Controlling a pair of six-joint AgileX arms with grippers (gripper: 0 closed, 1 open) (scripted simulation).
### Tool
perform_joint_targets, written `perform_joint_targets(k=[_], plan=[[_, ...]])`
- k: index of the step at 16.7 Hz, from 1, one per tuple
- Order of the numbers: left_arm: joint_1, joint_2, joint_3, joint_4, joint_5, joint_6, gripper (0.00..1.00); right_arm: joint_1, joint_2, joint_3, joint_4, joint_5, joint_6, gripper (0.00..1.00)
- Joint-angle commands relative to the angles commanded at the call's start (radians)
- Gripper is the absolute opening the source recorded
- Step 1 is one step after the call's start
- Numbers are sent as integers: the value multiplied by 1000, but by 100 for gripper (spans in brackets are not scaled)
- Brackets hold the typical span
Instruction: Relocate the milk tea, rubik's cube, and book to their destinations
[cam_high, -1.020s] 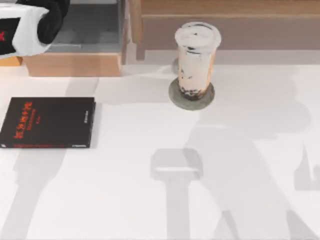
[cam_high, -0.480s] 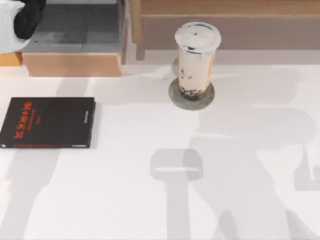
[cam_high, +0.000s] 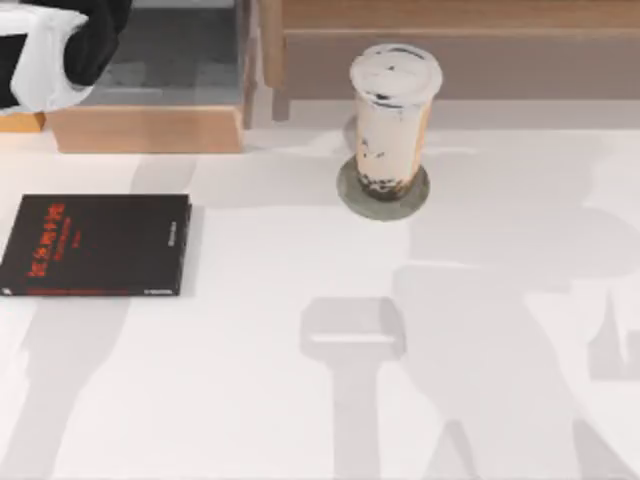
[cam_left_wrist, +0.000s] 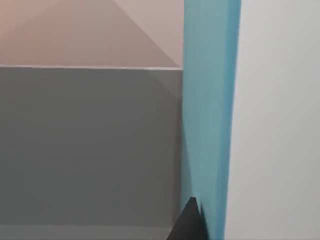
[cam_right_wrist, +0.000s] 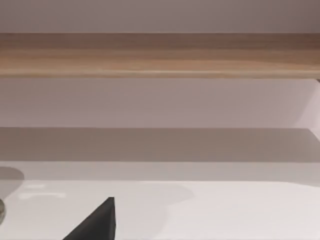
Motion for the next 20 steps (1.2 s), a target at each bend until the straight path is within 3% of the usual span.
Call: perform_joint_targets(k=[5, 9, 13, 20], plan=[[3, -13, -10, 4, 5, 12, 0, 0, 0, 0, 0, 0, 0, 100], [-7, -130, -104, 62, 55, 146, 0, 0, 0, 0, 0, 0, 0, 100], [-12, -318, -281, 162, 113, 406, 0, 0, 0, 0, 0, 0, 0, 100], [5, -550, -716, 281, 153, 999, 0, 0, 0, 0, 0, 0, 0, 100]])
